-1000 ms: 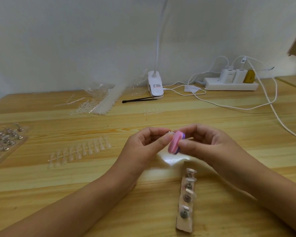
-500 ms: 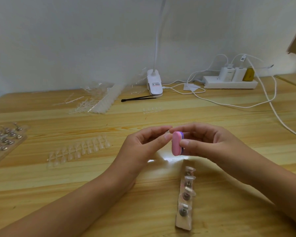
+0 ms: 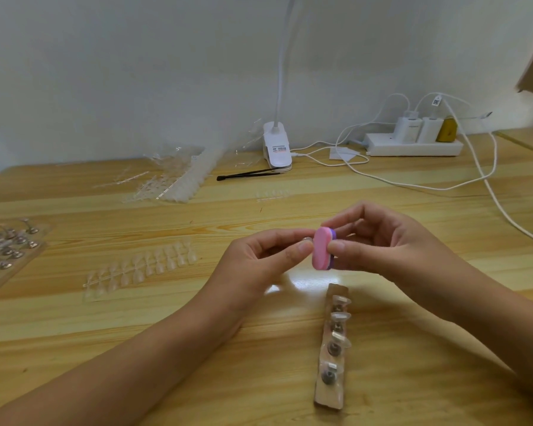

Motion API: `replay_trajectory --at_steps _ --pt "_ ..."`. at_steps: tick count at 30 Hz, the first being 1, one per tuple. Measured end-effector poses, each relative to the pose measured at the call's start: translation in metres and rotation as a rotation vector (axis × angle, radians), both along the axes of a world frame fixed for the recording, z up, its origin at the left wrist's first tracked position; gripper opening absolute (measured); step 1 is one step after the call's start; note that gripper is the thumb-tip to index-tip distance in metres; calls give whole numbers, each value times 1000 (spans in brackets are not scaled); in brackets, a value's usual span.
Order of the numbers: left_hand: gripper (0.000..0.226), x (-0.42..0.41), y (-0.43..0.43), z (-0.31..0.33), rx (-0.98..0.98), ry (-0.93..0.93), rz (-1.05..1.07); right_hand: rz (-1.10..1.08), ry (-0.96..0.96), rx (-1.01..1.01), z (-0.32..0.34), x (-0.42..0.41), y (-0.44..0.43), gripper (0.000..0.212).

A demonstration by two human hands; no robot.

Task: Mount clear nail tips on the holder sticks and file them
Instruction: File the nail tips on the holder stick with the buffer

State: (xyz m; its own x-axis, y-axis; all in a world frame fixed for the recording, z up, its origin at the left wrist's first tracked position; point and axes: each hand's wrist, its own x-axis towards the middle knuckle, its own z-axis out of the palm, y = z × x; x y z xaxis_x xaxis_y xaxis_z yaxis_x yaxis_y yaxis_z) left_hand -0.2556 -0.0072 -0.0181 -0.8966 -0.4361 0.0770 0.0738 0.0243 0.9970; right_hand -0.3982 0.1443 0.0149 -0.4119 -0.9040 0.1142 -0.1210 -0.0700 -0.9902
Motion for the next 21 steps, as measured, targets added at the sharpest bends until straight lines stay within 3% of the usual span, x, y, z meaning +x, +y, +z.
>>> replay_trajectory --at_steps 9,13,16,21 --pt "32 -1 -1 -1 15 -6 15 3 -7 42 1 -2 0 32" --pt "32 -2 -1 -3 30 -8 36 120 -7 110 0 2 1 25" --pt "30 -2 -2 -3 30 -7 36 32 -25 48 -2 3 -1 26" --pt "30 -3 -2 -4 27 -17 37 61 -71 59 0 3 -1 23"
